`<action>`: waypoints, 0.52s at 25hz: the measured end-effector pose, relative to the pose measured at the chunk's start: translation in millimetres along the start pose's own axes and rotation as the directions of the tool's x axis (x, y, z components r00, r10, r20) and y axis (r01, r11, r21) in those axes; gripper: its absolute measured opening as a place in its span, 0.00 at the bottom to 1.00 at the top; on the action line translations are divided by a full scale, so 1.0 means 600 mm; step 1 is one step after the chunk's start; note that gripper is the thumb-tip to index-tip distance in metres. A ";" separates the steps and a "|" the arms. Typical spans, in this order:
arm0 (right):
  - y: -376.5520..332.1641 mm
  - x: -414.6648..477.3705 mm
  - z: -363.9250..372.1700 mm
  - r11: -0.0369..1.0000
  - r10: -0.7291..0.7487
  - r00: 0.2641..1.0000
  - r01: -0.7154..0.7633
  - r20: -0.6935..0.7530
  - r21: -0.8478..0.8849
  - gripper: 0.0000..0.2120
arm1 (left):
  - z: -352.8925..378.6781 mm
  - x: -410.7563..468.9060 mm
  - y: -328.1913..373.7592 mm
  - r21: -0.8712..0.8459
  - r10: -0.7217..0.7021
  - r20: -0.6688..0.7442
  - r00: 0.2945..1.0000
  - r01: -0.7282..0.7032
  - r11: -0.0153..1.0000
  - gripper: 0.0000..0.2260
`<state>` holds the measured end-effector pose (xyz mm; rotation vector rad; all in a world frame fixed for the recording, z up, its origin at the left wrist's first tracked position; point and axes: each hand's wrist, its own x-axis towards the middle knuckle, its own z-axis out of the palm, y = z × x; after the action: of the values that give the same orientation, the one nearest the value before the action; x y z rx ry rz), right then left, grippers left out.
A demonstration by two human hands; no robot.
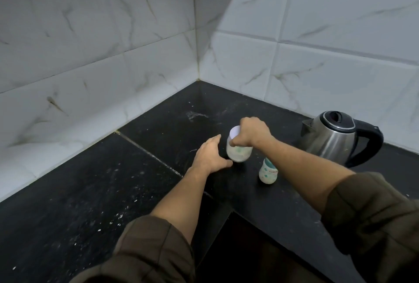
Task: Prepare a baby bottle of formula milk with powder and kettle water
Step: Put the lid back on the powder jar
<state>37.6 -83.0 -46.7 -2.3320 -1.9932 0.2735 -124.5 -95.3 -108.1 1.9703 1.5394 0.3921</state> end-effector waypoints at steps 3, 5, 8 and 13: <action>0.054 0.042 -0.031 0.995 0.104 0.994 -0.104 -0.030 0.003 0.23 | -0.002 0.048 0.026 0.041 0.051 0.016 0.999 -0.052 0.998 0.46; 0.087 0.062 -0.035 0.984 0.180 0.983 -0.179 -0.026 0.015 0.23 | 0.002 0.075 0.039 0.064 0.077 0.017 0.997 -0.078 0.995 0.43; 0.121 0.080 -0.021 0.957 0.284 0.959 -0.285 0.019 0.058 0.22 | 0.012 0.109 0.051 0.131 0.152 0.013 0.988 -0.153 0.979 0.39; 0.148 0.090 0.011 0.940 0.318 0.945 -0.324 0.071 0.107 0.26 | 0.034 0.131 0.073 0.174 0.171 0.023 0.985 -0.173 0.969 0.34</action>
<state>130.9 -44.9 -72.8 -2.5886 -1.5565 0.4590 -57.0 -32.3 -107.2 2.2490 1.4449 0.3275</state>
